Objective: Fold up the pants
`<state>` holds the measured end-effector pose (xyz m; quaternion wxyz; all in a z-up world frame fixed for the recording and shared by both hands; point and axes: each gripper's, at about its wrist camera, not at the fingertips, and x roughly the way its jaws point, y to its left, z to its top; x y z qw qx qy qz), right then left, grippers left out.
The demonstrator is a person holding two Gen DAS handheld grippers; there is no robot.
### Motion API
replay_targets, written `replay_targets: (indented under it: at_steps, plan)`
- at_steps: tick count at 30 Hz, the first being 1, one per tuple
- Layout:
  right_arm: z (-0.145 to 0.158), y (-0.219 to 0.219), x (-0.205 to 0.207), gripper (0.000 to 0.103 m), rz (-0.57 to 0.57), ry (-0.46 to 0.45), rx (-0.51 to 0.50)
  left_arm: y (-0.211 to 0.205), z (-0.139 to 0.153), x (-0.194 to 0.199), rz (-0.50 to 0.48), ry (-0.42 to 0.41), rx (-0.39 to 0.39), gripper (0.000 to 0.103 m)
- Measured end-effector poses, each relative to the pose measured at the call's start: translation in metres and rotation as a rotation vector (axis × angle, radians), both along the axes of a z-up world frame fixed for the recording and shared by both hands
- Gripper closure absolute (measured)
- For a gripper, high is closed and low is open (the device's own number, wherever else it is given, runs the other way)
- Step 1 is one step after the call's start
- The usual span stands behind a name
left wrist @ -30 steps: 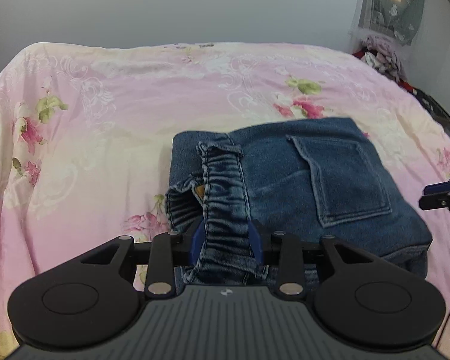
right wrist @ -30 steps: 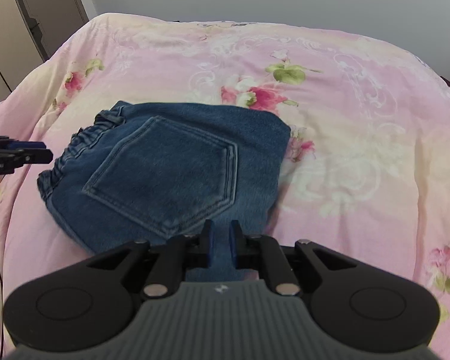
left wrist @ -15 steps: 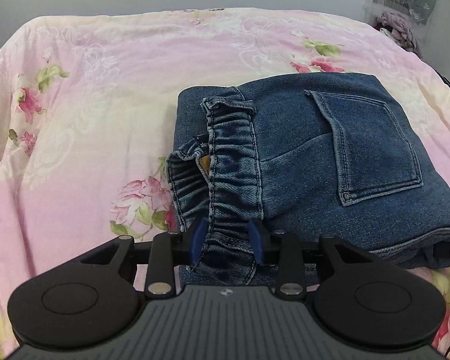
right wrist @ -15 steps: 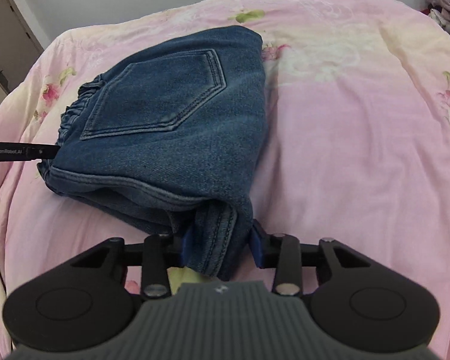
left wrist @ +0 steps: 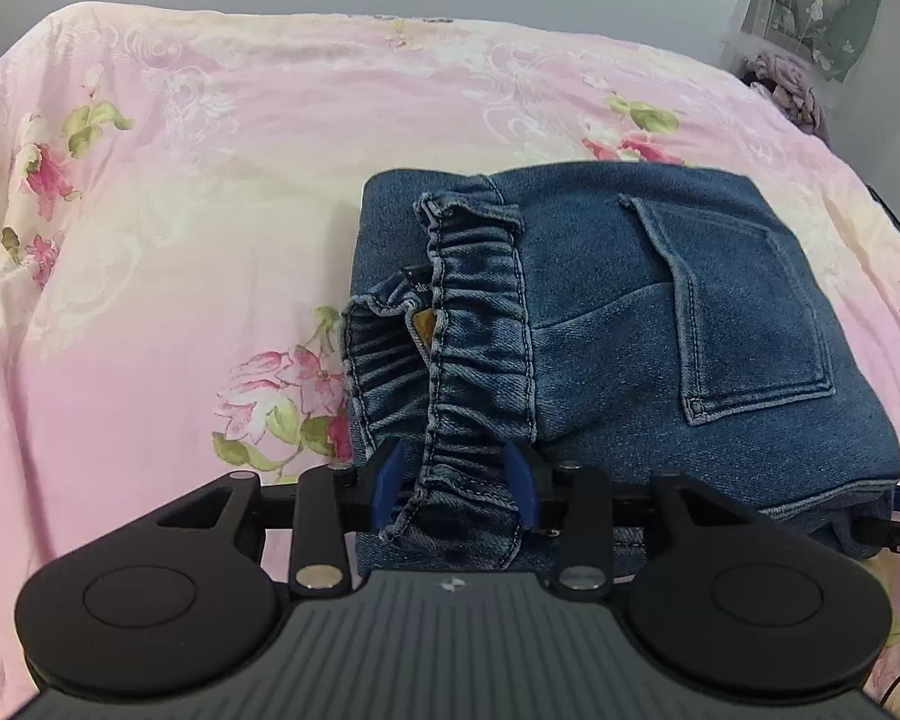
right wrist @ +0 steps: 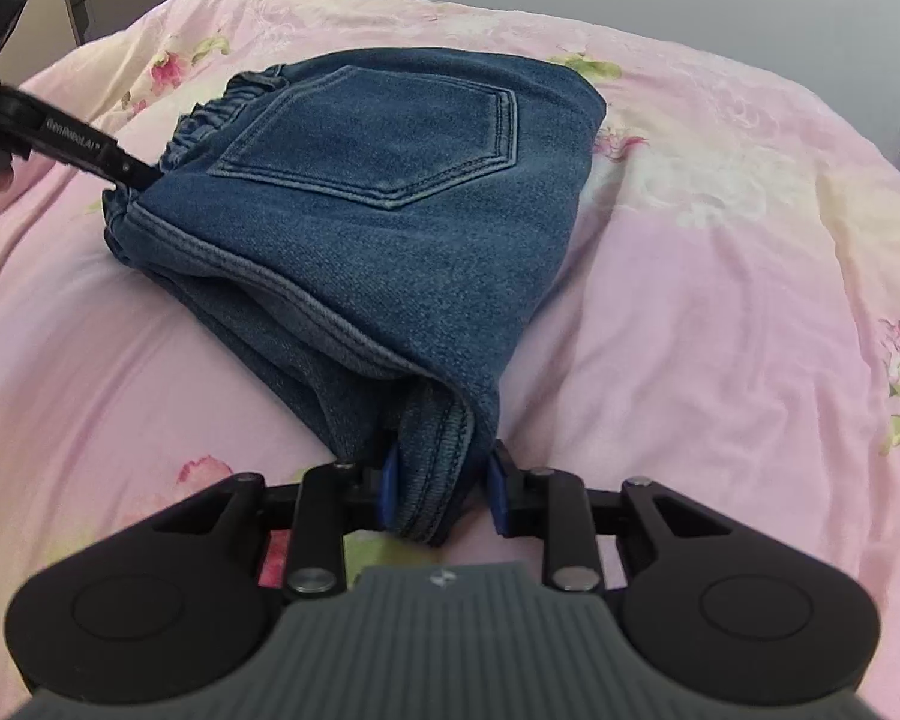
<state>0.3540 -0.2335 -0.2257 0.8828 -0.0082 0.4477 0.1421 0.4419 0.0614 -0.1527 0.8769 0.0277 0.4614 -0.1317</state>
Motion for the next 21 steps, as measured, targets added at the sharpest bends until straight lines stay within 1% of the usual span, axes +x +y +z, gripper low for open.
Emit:
replay_targets:
  at_steps: [1,2,3,4,6,7,9,11,12,13,15,17,19,21]
  plan:
    - [0.009,-0.002,0.0,0.063,0.009,0.007,0.0,0.005,0.006,-0.002,0.005,-0.01,-0.023,0.048]
    - [0.018,-0.004,0.001,0.057,0.022,0.003,-0.003,0.01,0.011,-0.003,0.017,-0.017,-0.039,0.047]
    - [0.027,-0.006,0.002,0.046,0.036,-0.008,-0.002,0.017,0.016,-0.003,0.035,-0.024,-0.054,0.042]
    - [0.039,-0.011,0.004,0.038,0.04,-0.022,0.007,0.024,0.021,-0.002,0.058,-0.034,-0.081,0.03]
    - [0.053,-0.021,0.016,0.032,0.025,-0.03,0.056,0.042,0.027,0.004,0.13,-0.054,-0.155,0.019]
    - [0.058,-0.026,0.025,0.028,0.007,-0.022,0.097,0.048,0.026,0.01,0.159,-0.045,-0.186,0.019]
    - [0.059,-0.039,0.047,0.027,-0.05,-0.003,0.2,0.057,0.015,0.023,0.193,0.011,-0.249,0.018]
    - [0.052,-0.051,0.07,0.027,-0.125,0.018,0.286,0.06,0.001,0.034,0.209,0.056,-0.3,0.018]
    - [0.045,-0.058,0.082,0.027,-0.181,0.042,0.346,0.062,-0.005,0.035,0.227,0.058,-0.33,0.018]
    - [0.036,-0.066,0.093,0.027,-0.24,0.075,0.414,0.062,-0.012,0.038,0.239,0.062,-0.354,0.015]
    - [0.015,-0.077,0.11,0.027,-0.301,0.14,0.548,0.064,-0.021,0.041,0.238,0.055,-0.416,0.009]
    - [-0.001,-0.082,0.12,0.027,-0.35,0.169,0.6,0.065,-0.029,0.046,0.237,0.055,-0.451,0.008]
    - [-0.014,-0.081,0.127,0.027,-0.356,0.187,0.641,0.065,-0.036,0.05,0.24,0.058,-0.476,0.003]
    - [-0.024,-0.077,0.134,0.028,-0.347,0.197,0.662,0.068,-0.044,0.055,0.242,0.061,-0.517,0.001]
